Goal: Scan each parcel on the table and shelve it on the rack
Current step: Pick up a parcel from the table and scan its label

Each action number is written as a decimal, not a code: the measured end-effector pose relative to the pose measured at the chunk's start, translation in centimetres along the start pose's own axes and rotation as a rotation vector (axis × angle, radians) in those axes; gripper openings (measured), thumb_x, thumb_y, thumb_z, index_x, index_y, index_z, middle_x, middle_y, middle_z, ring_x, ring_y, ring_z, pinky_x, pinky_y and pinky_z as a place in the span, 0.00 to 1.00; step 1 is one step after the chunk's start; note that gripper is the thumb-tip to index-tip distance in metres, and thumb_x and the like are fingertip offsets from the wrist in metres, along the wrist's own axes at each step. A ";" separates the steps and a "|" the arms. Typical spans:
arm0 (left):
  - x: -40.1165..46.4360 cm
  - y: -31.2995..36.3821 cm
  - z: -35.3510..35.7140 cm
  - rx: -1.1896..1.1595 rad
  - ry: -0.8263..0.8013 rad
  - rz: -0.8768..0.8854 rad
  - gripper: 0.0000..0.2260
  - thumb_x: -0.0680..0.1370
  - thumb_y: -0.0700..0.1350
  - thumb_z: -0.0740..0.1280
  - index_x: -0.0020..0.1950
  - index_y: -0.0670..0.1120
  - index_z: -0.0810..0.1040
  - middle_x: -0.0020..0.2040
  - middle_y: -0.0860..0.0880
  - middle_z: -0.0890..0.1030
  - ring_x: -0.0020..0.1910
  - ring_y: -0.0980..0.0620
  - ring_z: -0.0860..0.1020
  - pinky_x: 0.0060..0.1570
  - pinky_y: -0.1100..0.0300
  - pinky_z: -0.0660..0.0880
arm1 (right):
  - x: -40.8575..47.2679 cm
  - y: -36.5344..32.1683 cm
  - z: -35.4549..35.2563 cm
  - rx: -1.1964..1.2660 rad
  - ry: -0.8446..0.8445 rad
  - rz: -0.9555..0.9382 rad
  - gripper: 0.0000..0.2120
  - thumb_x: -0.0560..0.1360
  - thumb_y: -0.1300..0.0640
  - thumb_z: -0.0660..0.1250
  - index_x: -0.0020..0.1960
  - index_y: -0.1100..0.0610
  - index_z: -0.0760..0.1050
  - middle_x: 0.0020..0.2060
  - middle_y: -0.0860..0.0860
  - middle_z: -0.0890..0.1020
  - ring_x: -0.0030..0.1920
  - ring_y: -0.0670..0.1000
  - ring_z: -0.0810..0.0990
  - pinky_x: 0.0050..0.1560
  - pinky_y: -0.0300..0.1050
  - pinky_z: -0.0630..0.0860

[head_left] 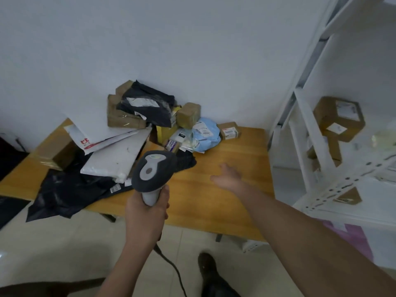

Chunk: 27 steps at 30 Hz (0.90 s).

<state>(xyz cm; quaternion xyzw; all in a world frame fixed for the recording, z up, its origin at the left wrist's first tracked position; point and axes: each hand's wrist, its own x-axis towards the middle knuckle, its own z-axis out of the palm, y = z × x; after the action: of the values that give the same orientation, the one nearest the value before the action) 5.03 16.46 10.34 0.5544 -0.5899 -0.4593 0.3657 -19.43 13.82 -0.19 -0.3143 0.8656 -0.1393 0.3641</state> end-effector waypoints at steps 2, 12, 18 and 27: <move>2.8 -0.5 0.0 0.000 0.025 -0.021 0.10 0.78 0.44 0.69 0.41 0.40 0.77 0.30 0.45 0.79 0.24 0.56 0.74 0.24 0.66 0.70 | 2.9 -2.9 1.1 -0.023 -0.029 -0.038 0.33 0.74 0.45 0.66 0.76 0.48 0.58 0.72 0.55 0.62 0.73 0.60 0.59 0.70 0.56 0.61; 17.8 -1.9 0.8 0.078 0.167 -0.147 0.12 0.78 0.43 0.69 0.37 0.40 0.75 0.26 0.47 0.76 0.21 0.58 0.73 0.22 0.66 0.70 | 16.4 -16.8 6.6 -0.062 -0.219 -0.177 0.32 0.74 0.42 0.67 0.74 0.49 0.62 0.71 0.57 0.66 0.70 0.61 0.65 0.66 0.55 0.70; 21.8 -3.0 0.7 0.110 0.213 -0.228 0.13 0.78 0.43 0.69 0.37 0.38 0.74 0.26 0.46 0.75 0.20 0.58 0.72 0.21 0.69 0.69 | 19.7 -20.3 9.0 0.016 -0.339 -0.201 0.31 0.77 0.48 0.67 0.75 0.54 0.60 0.68 0.56 0.70 0.67 0.58 0.71 0.67 0.54 0.71; 21.8 -3.0 0.0 0.121 0.206 -0.234 0.10 0.78 0.43 0.68 0.40 0.39 0.75 0.29 0.44 0.77 0.21 0.58 0.73 0.25 0.62 0.73 | 19.0 -18.9 8.0 0.212 -0.420 -0.219 0.18 0.79 0.61 0.63 0.63 0.43 0.65 0.58 0.53 0.72 0.51 0.53 0.76 0.46 0.48 0.80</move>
<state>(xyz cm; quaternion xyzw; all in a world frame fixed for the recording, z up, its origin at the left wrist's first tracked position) 3.43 -4.99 5.81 0.6846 -0.5072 -0.4029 0.3342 -15.50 -12.95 -7.19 -0.3881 0.7126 -0.1995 0.5493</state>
